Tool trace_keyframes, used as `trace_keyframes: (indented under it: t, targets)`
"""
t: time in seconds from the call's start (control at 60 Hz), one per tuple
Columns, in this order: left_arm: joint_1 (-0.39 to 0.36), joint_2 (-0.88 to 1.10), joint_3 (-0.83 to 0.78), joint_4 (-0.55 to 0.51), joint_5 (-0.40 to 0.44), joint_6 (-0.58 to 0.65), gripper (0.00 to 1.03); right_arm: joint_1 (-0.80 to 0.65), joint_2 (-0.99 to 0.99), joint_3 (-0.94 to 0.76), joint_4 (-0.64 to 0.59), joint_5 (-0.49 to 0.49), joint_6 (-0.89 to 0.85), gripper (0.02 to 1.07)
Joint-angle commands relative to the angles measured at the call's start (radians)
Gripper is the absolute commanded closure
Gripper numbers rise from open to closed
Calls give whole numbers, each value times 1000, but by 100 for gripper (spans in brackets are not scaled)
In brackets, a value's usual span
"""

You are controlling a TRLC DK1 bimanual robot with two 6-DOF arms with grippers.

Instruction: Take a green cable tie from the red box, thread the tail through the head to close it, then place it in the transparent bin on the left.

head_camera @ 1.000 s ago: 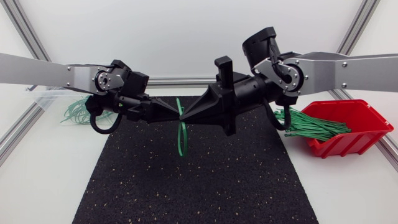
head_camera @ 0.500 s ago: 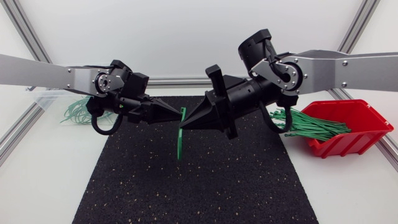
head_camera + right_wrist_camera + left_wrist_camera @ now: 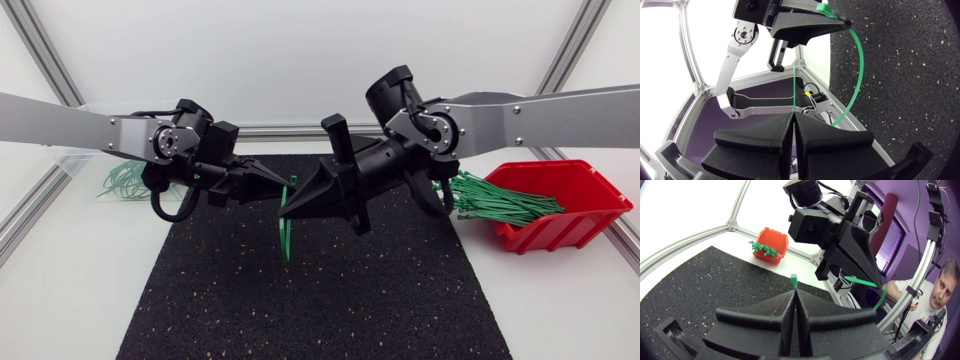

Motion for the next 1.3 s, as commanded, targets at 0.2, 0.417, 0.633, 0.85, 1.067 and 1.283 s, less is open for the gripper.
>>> trace_keyframes:
  t: [0.2,0.417,0.633,0.85,1.067,1.283]
  targets:
    - [-1,-104,-77,29,4,21,100,-49,43,-4,4,-56,21,101]
    - [0,-124,-82,34,4,18,100,-41,52,1,13,-74,31,101]
    - [7,-100,-85,48,2,-3,100,-26,48,6,29,-87,47,101]
    - [-19,-84,-117,160,-30,-3,100,-22,26,7,39,-83,47,101]
    - [-35,-95,-218,545,-114,-227,100,-15,-26,-2,46,-60,44,101]
    - [-23,-61,-364,1221,-160,-824,100,-29,-11,0,47,-90,70,101]
